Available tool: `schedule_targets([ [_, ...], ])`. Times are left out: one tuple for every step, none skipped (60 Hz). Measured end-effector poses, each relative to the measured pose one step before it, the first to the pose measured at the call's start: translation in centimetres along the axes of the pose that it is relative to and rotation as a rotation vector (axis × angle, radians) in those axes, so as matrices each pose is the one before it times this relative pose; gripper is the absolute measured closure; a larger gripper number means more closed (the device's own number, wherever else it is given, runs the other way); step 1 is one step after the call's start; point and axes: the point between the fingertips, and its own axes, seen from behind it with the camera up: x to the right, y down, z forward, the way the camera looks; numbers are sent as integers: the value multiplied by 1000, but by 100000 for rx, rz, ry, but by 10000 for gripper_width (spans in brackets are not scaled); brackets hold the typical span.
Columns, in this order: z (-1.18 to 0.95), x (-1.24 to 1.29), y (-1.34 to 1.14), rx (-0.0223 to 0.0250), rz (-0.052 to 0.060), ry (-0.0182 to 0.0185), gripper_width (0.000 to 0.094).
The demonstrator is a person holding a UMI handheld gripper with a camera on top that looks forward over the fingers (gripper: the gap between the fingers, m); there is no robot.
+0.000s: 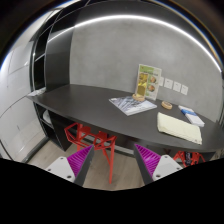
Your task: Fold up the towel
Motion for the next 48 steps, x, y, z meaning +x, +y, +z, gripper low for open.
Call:
schedule_targets([
  [12, 248, -8, 84, 196, 635, 111],
  [43, 378, -82, 363, 338, 847, 109],
  [123, 634, -118, 466, 472, 1083, 107],
  [217, 900, -47, 380, 463, 1056, 109],
  [190, 736, -67, 288, 553, 1118, 110],
  [-226, -310, 43, 85, 502, 1094, 110],
  [617, 1687, -45, -96, 497, 664, 110],
  [363, 817, 2, 2, 564, 732, 110],
  [392, 794, -46, 98, 622, 680, 109],
  [393, 775, -58, 175, 683, 683, 110],
  [406, 765, -51, 165, 763, 732, 110],
  [450, 803, -16, 177, 734, 874, 110],
  [252, 882, -102, -103, 578, 855, 111],
  [492, 804, -12, 16, 432, 910, 114],
  [567, 813, 37, -48, 197, 816, 115],
  [564, 819, -1, -102, 49, 825, 115],
  [568, 835, -26, -128, 7, 914, 119],
  [673, 847, -12, -225, -39, 964, 121],
  [693, 821, 4, -314, -10, 1045, 124],
  [733, 834, -14, -311, 50, 1070, 127],
  [803, 786, -33, -218, 218, 933, 127],
  [836, 745, -73, -210, 352, 755, 126],
  [818, 664, -36, -349, 410, 611, 125],
  [865, 653, 1, -485, 403, 518, 128],
  [894, 580, -2, -430, 441, 324, 127],
  [858, 526, -73, -398, 513, 131, 126],
  [860, 490, -78, -332, 540, 23, 126],
  [845, 403, -156, -241, 502, -204, 127],
  [830, 284, -199, -82, 417, -437, 129],
  [787, 233, -253, -6, 419, -582, 131],
  [830, 232, -266, -18, 309, -561, 135],
  [782, 176, -225, -187, 92, -515, 138],
  [775, 164, -222, -371, -73, -659, 141],
  [733, 91, -241, -366, -72, -706, 139],
  [675, 40, -320, -138, -123, -776, 138],
  [690, 29, -375, 150, -253, -873, 139],
  [674, 59, -394, 258, -373, -705, 142],
  [650, 168, -343, 226, -472, -378, 145],
  [653, 158, -308, 180, -490, -211, 153],
  [609, 137, -266, 110, -482, -279, 164],
  [565, 152, -242, -3, -383, -167, 173],
  [540, 175, -230, -21, -233, -147, 180],
  [543, 158, -205, -2, -74, -165, 188],
  [527, 106, -153, -165, -82, -312, 199],
  [501, 72, -10, -450, -103, -403, 220],
  [500, 85, 130, -875, -238, -428, 241],
  [470, 62, 230, -1278, -276, -369, 274],
  [423, 114, 318, -1539, -213, -314, 312],
])
